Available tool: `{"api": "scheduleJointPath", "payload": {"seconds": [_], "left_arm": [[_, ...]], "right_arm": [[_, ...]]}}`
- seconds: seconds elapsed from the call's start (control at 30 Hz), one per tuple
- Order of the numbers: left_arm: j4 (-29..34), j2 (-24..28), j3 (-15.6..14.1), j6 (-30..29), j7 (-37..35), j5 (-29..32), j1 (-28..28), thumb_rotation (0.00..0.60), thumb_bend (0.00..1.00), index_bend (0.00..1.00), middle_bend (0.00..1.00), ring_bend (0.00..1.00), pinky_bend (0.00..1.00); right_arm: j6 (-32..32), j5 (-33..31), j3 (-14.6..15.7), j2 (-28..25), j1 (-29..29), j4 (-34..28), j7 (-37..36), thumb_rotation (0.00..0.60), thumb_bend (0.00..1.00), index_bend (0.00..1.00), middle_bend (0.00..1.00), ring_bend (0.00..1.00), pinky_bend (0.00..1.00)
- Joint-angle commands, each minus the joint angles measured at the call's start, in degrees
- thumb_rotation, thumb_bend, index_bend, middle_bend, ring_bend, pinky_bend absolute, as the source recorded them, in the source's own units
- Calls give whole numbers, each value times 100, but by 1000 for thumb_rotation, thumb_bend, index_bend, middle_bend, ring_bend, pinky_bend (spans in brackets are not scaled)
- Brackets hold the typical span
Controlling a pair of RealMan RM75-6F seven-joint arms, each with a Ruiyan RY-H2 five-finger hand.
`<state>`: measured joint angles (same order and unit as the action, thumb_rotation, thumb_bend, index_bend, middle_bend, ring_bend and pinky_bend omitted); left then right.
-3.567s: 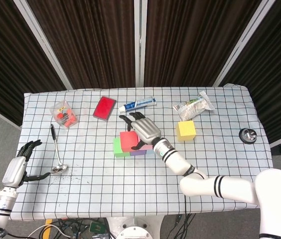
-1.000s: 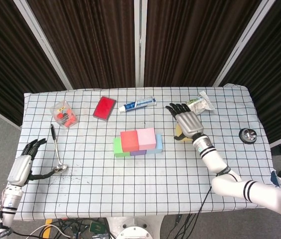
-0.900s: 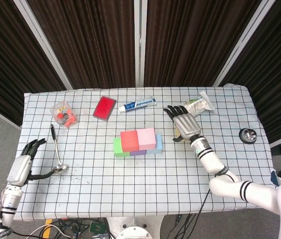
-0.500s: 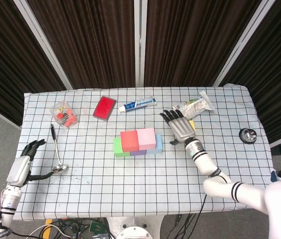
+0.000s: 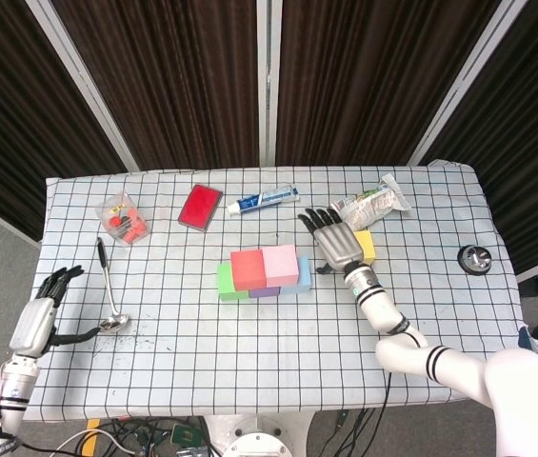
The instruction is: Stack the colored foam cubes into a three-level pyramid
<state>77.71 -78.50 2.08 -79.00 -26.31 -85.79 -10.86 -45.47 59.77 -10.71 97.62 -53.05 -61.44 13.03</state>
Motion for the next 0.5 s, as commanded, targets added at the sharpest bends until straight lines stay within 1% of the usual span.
{"api": "scheduleJointPath", "payload": {"seconds": [0.03, 0.27, 0.5], "left_arm": [[-21, -9, -6, 21, -11, 2, -5, 600, 0, 62, 117, 0, 61], [-47, -9, -2, 22, -36, 9, 1, 600, 0, 62, 117, 0, 62], [-50, -19, -10, 68, -20, 24, -8, 600, 0, 62, 118, 0, 62]], "right_arm": [[57, 4, -46, 107, -32, 125, -1, 600, 1, 0, 0, 0, 0], [131, 96, -120, 342, -81, 392, -91, 600, 7, 0, 0, 0, 0], [152, 222, -186, 455, -113, 561, -187, 600, 17, 0, 0, 0, 0]]}}
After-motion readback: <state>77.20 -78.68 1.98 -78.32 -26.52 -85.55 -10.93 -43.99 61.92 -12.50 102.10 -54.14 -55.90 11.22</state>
